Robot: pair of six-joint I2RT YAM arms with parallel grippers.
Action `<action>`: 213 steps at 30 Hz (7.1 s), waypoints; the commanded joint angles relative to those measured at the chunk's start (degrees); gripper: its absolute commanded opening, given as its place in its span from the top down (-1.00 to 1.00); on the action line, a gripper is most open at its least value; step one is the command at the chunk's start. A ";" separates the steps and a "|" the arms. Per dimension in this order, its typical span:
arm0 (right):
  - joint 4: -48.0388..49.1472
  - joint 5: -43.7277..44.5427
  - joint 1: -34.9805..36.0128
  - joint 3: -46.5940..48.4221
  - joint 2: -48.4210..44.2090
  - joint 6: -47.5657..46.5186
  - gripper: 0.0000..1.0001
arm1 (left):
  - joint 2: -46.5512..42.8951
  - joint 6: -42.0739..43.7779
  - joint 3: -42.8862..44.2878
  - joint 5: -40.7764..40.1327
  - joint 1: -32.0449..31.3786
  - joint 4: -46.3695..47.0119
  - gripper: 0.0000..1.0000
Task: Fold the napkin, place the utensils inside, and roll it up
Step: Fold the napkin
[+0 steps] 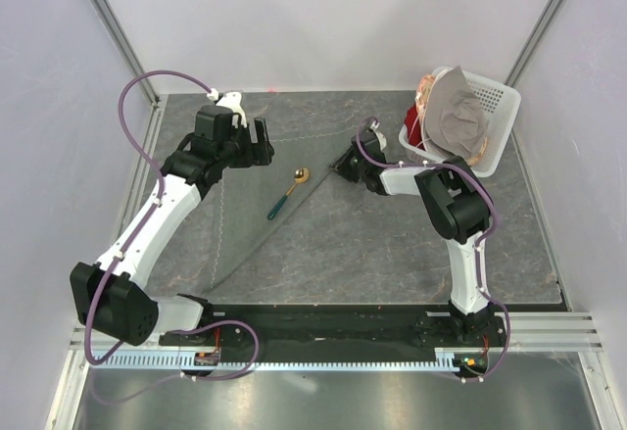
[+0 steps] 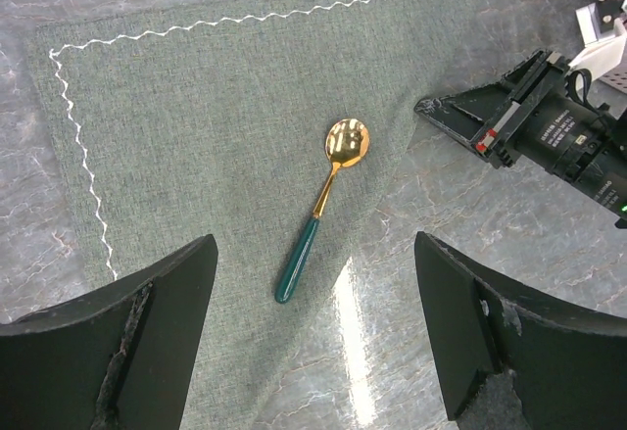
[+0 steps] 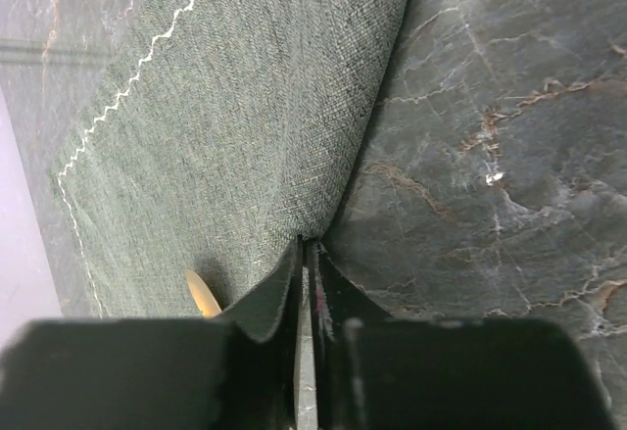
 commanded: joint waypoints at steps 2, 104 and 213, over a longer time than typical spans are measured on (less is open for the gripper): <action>-3.38 -0.69 -0.10 -0.67 2.28 -1.44 1.00 | -2.27 1.77 0.12 -0.70 0.30 2.25 -0.78; 1.46 10.21 -13.02 -41.80 -32.26 -0.12 0.51 | -2.45 1.59 0.12 -0.35 0.22 2.34 -0.78; -8.47 -19.65 9.22 -15.70 -25.15 -27.97 -0.19 | -2.36 1.24 -0.23 0.36 0.13 2.43 -0.79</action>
